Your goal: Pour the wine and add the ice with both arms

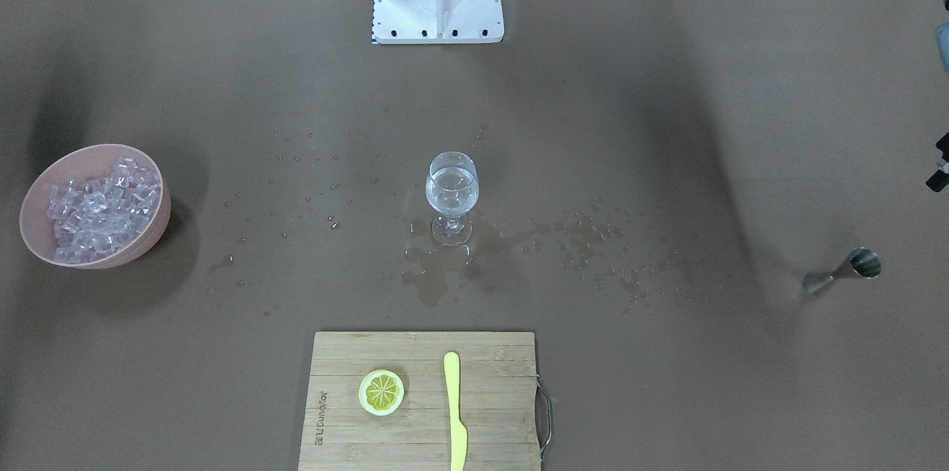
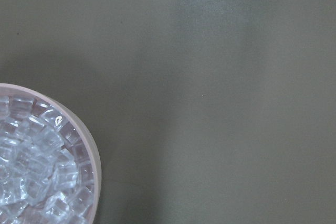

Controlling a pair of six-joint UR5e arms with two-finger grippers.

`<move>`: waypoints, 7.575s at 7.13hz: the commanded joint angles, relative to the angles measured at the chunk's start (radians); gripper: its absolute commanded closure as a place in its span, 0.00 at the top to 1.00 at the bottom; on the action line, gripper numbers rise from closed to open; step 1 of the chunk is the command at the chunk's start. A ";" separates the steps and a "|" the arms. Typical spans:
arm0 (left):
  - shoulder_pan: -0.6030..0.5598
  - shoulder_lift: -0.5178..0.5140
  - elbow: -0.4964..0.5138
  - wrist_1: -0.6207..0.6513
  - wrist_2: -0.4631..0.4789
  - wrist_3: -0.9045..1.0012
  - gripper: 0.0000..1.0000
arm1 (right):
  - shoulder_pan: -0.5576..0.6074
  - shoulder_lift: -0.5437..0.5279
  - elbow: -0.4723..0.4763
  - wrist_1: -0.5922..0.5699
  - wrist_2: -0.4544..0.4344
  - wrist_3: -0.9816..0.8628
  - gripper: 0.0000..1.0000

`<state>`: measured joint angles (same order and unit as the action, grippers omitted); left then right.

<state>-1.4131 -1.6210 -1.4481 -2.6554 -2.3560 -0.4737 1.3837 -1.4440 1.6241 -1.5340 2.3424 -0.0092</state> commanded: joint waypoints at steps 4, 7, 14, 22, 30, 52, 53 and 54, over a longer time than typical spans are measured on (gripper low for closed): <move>0.109 0.043 0.055 -0.203 0.205 -0.133 0.97 | -0.002 -0.001 0.005 0.000 0.006 0.000 1.00; 0.251 0.044 0.061 -0.311 0.450 -0.157 0.93 | -0.011 -0.001 -0.001 0.000 0.005 0.000 1.00; 0.414 0.047 0.081 -0.328 0.675 -0.161 0.88 | -0.020 0.002 0.003 0.000 0.003 0.000 1.00; 0.514 -0.029 0.259 -0.466 0.954 -0.393 0.93 | -0.021 0.002 0.003 0.000 0.003 0.000 1.00; 0.565 -0.096 0.345 -0.455 0.998 -0.393 0.96 | -0.021 0.002 0.020 0.000 0.003 0.000 1.00; 0.551 -0.108 0.287 -0.419 1.038 -0.412 0.00 | -0.020 -0.018 0.094 0.000 0.006 0.000 1.00; 0.551 -0.109 0.232 -0.425 1.040 -0.380 0.00 | -0.020 -0.016 0.094 0.000 0.006 0.000 1.00; 0.551 -0.118 0.188 -0.422 1.037 -0.378 0.00 | -0.020 -0.016 0.094 0.000 0.008 0.000 1.00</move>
<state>-0.8619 -1.7325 -1.2073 -3.0778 -1.3170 -0.8651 1.3637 -1.4609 1.7180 -1.5340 2.3489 -0.0092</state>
